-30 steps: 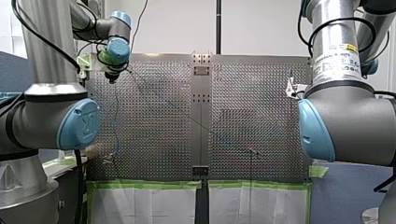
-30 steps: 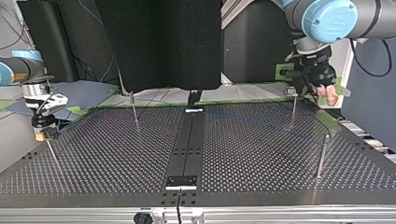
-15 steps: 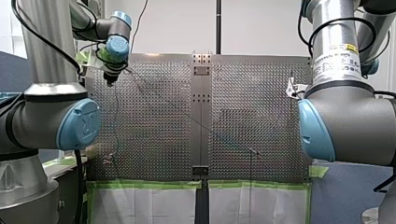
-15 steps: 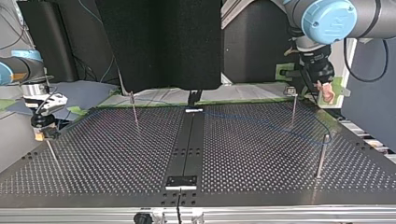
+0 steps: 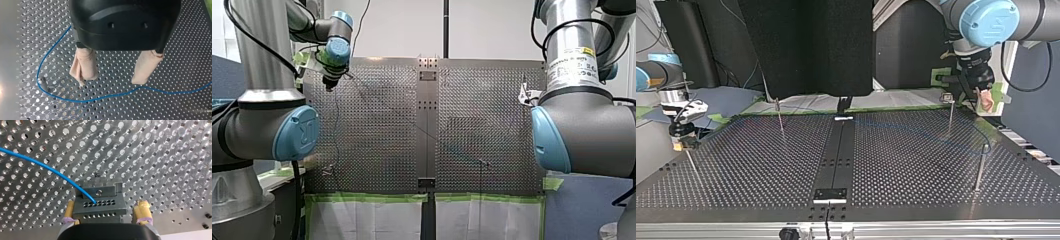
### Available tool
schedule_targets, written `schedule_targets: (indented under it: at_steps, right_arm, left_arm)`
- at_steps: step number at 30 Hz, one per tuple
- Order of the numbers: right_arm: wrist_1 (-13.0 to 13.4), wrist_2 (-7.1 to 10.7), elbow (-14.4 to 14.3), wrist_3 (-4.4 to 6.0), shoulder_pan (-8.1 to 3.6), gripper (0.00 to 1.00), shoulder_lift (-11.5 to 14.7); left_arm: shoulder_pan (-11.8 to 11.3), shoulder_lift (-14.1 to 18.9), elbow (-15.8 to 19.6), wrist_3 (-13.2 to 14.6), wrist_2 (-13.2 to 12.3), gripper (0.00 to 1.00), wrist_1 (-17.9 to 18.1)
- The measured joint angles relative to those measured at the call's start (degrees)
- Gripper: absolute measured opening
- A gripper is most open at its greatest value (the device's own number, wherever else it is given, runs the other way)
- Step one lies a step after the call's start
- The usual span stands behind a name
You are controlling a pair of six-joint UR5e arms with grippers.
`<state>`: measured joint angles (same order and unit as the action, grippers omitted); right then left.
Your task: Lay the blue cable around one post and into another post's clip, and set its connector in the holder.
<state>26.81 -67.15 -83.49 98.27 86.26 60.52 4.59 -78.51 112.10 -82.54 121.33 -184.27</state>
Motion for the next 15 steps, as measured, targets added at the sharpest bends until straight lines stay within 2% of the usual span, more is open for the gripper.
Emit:
schedule_targets:
  at_steps: [15]
  right_arm:
    - [0.0, 0.0, 0.0, 0.03, -0.08, 1.0, 0.0]
  left_arm:
    - [0.2, 0.0, 0.0, -0.6, 0.0, 1.0, -0.1]
